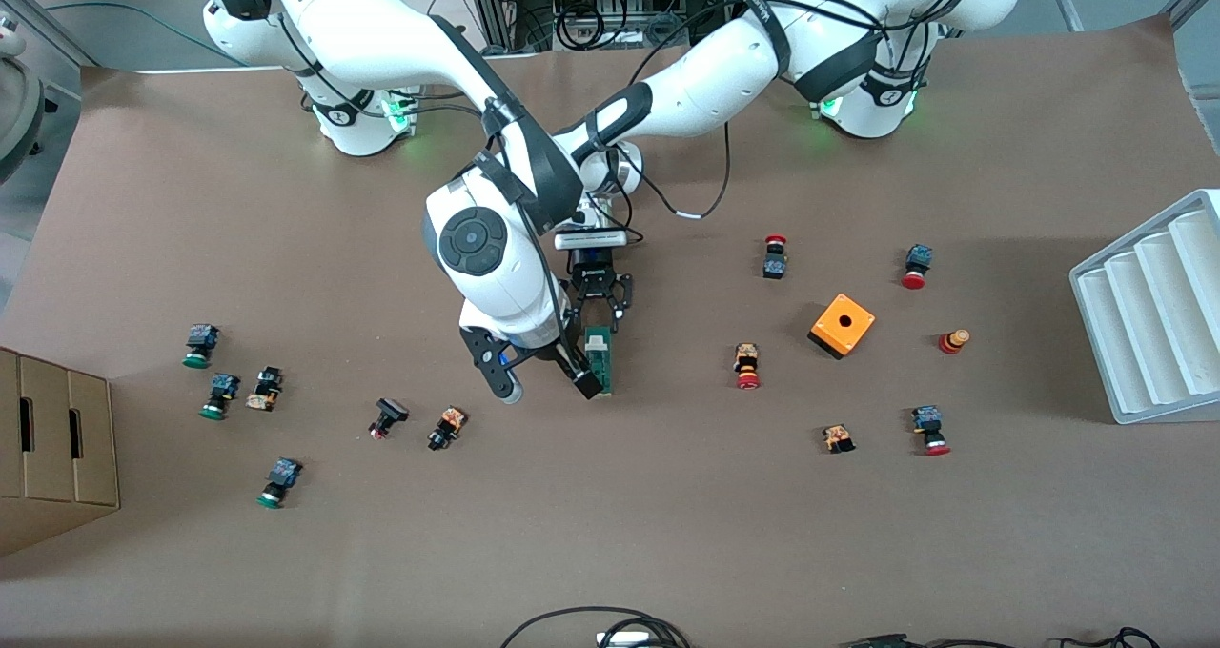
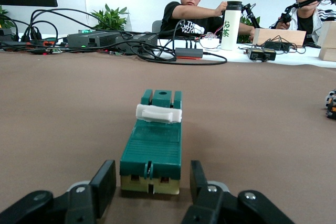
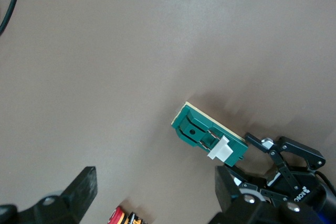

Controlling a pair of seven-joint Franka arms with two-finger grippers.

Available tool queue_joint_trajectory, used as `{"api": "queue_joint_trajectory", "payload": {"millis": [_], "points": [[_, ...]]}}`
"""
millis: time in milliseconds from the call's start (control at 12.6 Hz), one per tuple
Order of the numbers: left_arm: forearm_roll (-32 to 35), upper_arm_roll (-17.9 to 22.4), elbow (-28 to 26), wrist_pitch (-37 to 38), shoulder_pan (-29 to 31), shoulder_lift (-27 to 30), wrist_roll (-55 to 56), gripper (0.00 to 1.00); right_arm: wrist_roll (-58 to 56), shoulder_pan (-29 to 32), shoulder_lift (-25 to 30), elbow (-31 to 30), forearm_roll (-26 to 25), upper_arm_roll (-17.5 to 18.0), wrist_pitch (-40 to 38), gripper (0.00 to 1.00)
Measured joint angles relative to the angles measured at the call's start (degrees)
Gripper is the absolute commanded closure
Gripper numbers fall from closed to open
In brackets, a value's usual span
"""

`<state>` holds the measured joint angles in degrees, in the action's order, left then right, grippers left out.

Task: Close load switch with both arms
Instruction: 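Place the right gripper fingers around the white lever of the switch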

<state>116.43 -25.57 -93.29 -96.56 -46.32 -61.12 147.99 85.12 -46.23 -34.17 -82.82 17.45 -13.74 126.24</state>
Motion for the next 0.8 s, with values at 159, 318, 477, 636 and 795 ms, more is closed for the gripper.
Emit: {"api": "queue_joint_trajectory", "payload": {"millis": [159,318,477,636,795], "points": [[0.00,0.00,0.10,0.00,0.00,-0.01,0.01,0.49,0.00,0.00,-0.03,0.01,0.00,0.00,0.00,0.00],[-0.17,0.02,0.09,0.18,0.04,-0.05,0.01,0.53,0.02,0.00,-0.05,0.05,0.00,0.00,0.00,0.00],[-0.21,0.00,0.07,0.27,0.04,-0.05,0.01,0.53,0.05,0.00,-0.06,0.06,0.00,0.00,0.00,0.00],[-0.21,-0.01,0.07,0.28,0.04,-0.05,0.01,0.53,0.18,0.00,-0.17,0.06,0.01,0.00,0.00,0.00],[-0.21,-0.01,0.08,0.28,0.04,-0.05,0.01,0.53,0.25,0.00,-0.46,-0.08,0.03,0.05,0.00,0.00]]}}
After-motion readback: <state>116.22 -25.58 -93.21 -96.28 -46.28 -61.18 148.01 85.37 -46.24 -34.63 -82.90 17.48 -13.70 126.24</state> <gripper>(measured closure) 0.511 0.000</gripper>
